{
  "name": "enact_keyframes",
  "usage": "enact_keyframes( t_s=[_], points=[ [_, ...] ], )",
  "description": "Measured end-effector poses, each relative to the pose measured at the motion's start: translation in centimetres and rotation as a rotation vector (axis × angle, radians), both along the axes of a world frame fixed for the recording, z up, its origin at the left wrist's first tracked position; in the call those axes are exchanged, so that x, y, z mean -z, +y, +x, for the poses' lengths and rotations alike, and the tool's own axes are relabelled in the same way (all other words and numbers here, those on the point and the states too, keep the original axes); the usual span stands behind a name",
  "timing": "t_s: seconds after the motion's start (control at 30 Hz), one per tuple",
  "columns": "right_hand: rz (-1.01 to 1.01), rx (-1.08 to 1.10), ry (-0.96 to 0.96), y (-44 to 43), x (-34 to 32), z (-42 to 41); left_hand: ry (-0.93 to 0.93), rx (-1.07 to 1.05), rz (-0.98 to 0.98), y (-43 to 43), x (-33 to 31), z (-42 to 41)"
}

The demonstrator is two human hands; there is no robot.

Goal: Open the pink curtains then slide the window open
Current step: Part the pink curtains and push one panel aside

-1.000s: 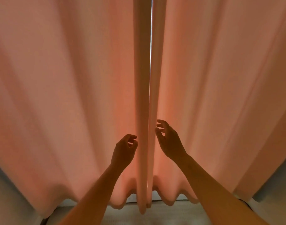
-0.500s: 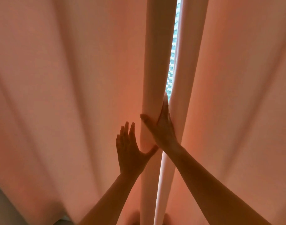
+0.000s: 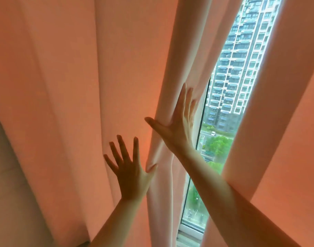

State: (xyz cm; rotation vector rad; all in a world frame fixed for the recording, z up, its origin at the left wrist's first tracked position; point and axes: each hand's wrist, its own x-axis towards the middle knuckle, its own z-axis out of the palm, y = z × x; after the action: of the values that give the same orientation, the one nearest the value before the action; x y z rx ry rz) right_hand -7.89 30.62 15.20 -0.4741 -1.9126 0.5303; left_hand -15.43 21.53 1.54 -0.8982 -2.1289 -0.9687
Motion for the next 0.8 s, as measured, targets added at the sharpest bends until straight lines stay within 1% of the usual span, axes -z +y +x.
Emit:
enact_keyframes(
  t_s=[0.07,0.17,0.2,0.23,0.33,0.4,0.53,0.6,0.7,0.8],
  points=[
    [-0.015,-0.046,-0.033,-0.4,-0.2,-2.5,-0.108,0.009,0.072,-0.2,-0.3,-2.2],
    [-0.031,-0.105,-0.018,-1.3,-0.7,-6.4,-0.201,0.152,0.231,-0.6,-0.5,-5.3],
    [-0.021,-0.133,-0.011,-1.6,-0.9,-8.2,-0.206,0.197,0.247,-0.8,-0.5,-6.6],
    [-0.008,-0.156,-0.005,-1.8,-1.2,-10.2,-0.186,0.226,0.236,-1.0,-0.7,-8.2],
    [0.053,-0.182,0.014,-2.6,-1.9,-15.4,-0.106,0.273,0.122,-1.5,-1.0,-12.7],
    [0.081,-0.201,0.005,-3.4,-2.4,-19.2,-0.061,0.247,0.091,-2.1,-1.4,-16.5],
    [0.167,-0.257,-0.023,-4.6,-3.5,-26.8,0.050,0.100,0.019,-4.0,-2.1,-23.5],
    [0.155,-0.285,-0.037,-5.5,-4.0,-30.4,0.123,0.024,-0.037,-5.4,-2.7,-26.7],
    [0.195,-0.309,-0.036,-7.5,-4.6,-35.5,0.217,-0.063,-0.091,-7.8,-3.5,-31.2],
    [0.232,-0.366,-0.042,-9.7,-5.1,-41.0,0.228,-0.120,-0.144,-10.3,-4.1,-36.3]
  ],
)
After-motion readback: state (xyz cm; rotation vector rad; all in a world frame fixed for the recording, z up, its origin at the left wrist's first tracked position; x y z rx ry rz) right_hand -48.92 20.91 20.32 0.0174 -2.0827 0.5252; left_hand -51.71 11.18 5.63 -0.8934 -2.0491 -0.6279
